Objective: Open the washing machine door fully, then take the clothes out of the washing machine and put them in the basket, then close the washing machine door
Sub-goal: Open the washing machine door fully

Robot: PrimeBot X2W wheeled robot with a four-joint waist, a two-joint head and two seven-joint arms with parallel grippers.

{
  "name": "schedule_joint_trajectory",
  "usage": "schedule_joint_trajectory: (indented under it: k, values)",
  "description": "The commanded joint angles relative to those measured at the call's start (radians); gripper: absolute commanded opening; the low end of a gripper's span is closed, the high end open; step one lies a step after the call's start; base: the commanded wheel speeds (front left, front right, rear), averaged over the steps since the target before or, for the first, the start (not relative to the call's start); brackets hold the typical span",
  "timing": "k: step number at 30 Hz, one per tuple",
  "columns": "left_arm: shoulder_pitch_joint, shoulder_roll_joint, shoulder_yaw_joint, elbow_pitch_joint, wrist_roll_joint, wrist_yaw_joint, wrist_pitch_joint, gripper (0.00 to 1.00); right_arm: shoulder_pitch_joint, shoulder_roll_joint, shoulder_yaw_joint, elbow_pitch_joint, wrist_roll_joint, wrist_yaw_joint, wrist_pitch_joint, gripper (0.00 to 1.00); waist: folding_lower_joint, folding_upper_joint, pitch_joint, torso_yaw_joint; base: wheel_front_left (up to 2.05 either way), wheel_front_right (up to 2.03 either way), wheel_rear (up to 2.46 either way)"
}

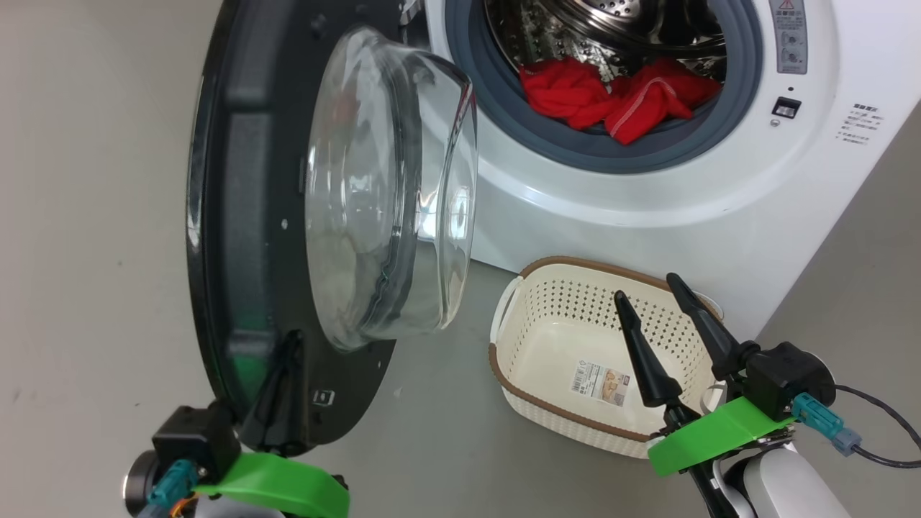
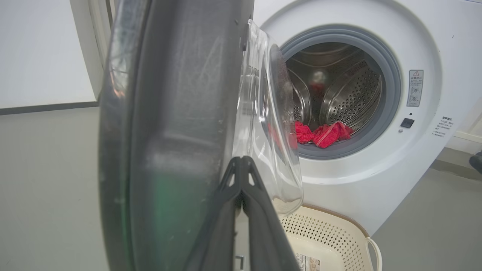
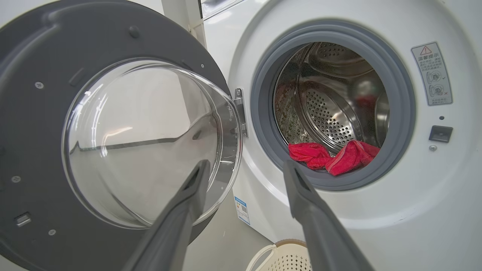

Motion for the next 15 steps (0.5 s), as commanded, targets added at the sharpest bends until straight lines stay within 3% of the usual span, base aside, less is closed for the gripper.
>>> schedule_joint_trajectory:
  k: [1, 15]
  values:
    - [-0.021, 0.028, 0.057, -0.029, -0.004, 0.015, 0.001, 0.0, -0.026, 0.004, 0.016, -0.022, -0.016, 0.005, -0.006, 1.0, 0.0, 0.0, 0.006, 0.007, 0.0, 0.0, 0.0]
    - [-0.047, 0.053, 0.133, 0.018, -0.027, 0.053, -0.017, 0.0, -0.044, 0.004, -0.022, -0.018, -0.03, 0.005, -0.006, 1.0, 0.0, 0.0, 0.028, 0.023, 0.0, 0.0, 0.0]
